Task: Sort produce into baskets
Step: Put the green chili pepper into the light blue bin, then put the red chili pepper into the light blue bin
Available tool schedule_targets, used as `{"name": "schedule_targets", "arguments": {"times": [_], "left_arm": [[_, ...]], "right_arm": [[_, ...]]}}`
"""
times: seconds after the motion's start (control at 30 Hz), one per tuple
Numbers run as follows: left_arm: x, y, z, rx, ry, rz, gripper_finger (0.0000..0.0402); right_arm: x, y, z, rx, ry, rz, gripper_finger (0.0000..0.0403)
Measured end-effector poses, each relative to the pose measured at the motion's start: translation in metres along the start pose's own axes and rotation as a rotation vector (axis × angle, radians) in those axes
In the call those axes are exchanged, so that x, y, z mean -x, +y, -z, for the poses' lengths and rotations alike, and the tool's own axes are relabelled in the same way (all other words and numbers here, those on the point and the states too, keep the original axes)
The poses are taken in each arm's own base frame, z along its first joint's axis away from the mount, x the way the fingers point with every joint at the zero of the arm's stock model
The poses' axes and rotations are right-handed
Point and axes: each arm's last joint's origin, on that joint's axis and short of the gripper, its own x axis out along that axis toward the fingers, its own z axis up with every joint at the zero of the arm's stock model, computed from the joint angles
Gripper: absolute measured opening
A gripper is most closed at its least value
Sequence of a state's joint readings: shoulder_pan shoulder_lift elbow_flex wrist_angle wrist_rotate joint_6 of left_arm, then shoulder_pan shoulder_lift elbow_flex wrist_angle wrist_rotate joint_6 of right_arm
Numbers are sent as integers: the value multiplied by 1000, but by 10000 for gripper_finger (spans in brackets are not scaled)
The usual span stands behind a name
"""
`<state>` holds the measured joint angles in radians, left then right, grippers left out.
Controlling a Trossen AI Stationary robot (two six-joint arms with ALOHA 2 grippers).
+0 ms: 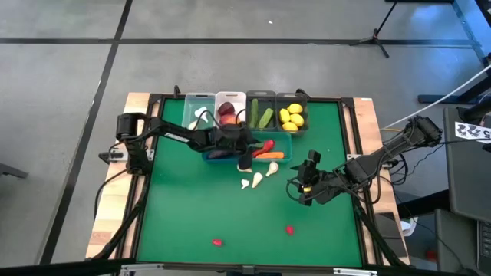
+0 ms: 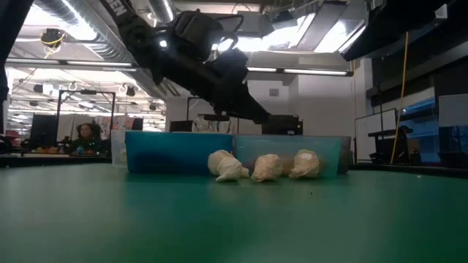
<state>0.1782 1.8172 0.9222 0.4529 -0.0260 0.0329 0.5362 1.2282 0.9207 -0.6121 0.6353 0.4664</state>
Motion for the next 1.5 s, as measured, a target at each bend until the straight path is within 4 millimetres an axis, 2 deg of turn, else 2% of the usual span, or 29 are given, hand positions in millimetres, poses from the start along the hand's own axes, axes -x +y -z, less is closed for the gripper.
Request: {"name": "schedule_targets", "arguments": {"times": [0.4, 0.5, 0.7, 0.8, 0.87, 0.97, 1.07, 1.2, 1.33, 1.5], "left_arm": [[0, -4, 0, -64, 2, 49, 108], [0, -4, 0, -66, 2, 49, 138], [0, -5, 0, -68, 2, 54, 224], [5, -13, 0, -20, 45, 138, 247], [15, -26, -3, 15, 96, 237, 253], [39, -56, -2, 16, 248, 392, 254], [68, -94, 3, -7, 408, 487, 252], [100, -152, 9, -30, 461, 582, 252], [125, -200, 17, -53, 382, 509, 251], [151, -241, 35, 24, 311, 364, 251]], "right_arm": [[0, 1, -1, -7, 4, -28, 209], [0, 1, -1, -7, 4, -28, 209], [0, 1, 0, -12, 4, -28, 209], [0, 1, 0, -12, 9, -38, 209], [0, 2, 0, -13, 18, -54, 209], [0, 2, 0, -12, 30, -73, 209], [0, 3, 1, -12, 37, -87, 209], [0, 3, 0, -15, 33, -90, 209], [0, 3, -1, -24, 27, -93, 209], [0, 4, -1, -42, 31, -102, 209]]}}
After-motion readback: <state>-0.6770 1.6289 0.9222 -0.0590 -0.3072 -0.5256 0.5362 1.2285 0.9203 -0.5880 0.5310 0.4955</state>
